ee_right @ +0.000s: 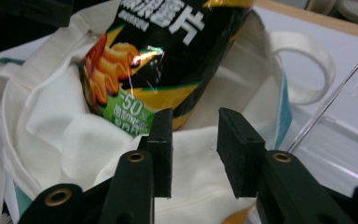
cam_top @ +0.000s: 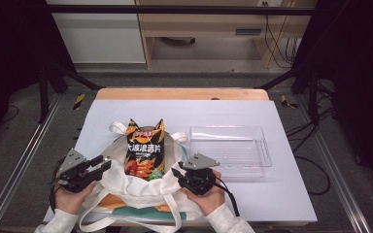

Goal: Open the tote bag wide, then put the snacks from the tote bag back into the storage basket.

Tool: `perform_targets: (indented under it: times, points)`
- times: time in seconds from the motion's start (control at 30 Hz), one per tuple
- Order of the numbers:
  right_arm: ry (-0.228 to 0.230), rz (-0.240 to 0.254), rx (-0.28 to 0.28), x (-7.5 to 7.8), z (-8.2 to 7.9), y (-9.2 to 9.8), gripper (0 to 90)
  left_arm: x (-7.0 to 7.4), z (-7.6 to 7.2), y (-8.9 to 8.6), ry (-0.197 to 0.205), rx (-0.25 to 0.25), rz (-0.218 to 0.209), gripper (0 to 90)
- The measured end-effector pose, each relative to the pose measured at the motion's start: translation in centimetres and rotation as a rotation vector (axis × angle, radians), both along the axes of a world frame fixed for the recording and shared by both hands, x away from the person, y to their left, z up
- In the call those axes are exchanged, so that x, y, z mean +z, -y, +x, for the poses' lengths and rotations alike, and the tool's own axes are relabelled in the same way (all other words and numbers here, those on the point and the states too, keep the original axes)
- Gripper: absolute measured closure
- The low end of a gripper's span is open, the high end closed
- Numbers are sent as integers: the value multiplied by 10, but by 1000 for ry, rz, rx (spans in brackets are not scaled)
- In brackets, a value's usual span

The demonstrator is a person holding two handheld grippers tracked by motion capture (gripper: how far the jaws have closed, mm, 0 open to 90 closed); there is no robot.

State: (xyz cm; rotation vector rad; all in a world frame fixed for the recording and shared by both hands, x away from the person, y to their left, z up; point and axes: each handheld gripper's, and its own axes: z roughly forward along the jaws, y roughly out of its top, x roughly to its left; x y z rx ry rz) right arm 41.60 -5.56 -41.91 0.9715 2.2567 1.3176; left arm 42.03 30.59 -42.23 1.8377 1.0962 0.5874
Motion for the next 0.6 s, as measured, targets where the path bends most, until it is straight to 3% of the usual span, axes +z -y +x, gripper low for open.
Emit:
perform_targets:
  times: [0.03, 0.23, 0.37, 0.6]
  points:
    - [24, 21, -9, 5, 1, 1, 629, 2, 0, 0, 8, 2, -3, 548]
    - [55, 75, -19, 18, 5, 4, 518, 9, 3, 0, 11, 18, -28, 488]
    - [75, 117, -37, 31, 11, 9, 429, 20, 5, -1, 39, 27, -38, 434]
    - [77, 139, -55, 41, 24, 7, 393, 38, 11, 0, 69, 30, -66, 404]
